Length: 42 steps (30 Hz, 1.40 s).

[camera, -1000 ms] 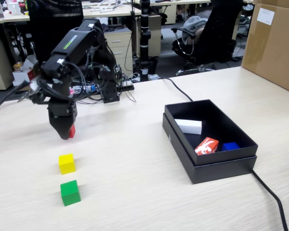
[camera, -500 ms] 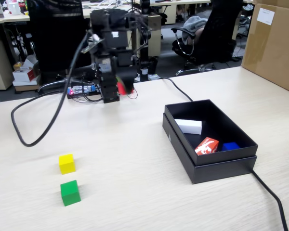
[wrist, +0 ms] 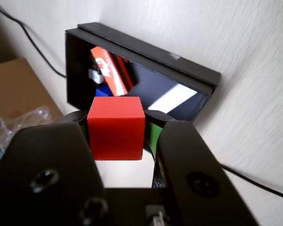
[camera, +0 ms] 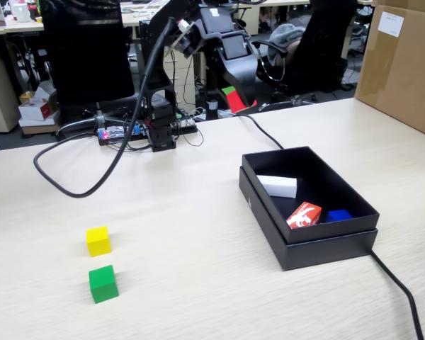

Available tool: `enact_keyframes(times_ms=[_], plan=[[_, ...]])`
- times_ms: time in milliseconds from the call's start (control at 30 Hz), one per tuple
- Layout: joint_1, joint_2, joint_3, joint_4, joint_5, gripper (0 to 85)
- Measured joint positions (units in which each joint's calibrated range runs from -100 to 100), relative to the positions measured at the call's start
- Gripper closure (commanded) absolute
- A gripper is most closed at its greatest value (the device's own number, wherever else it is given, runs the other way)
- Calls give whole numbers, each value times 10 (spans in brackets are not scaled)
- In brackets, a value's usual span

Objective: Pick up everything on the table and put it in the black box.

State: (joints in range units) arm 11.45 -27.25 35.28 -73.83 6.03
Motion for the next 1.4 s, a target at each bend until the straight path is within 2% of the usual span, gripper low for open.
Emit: enact_keyframes(times_ms=[233,633,733,867,933,967,1133,1233,1400], plan=[[33,205,95,1,-4,845],[37,316,90,1,-5,842],[37,334,68,1,0,758],[39,340,18,1,4,733],[41,342,1,1,5,637],[41,342,-5,2,7,620],[42,339,-7,5,8,609],[42,326,-7,5,8,548],[42,239,33,5,9,548]])
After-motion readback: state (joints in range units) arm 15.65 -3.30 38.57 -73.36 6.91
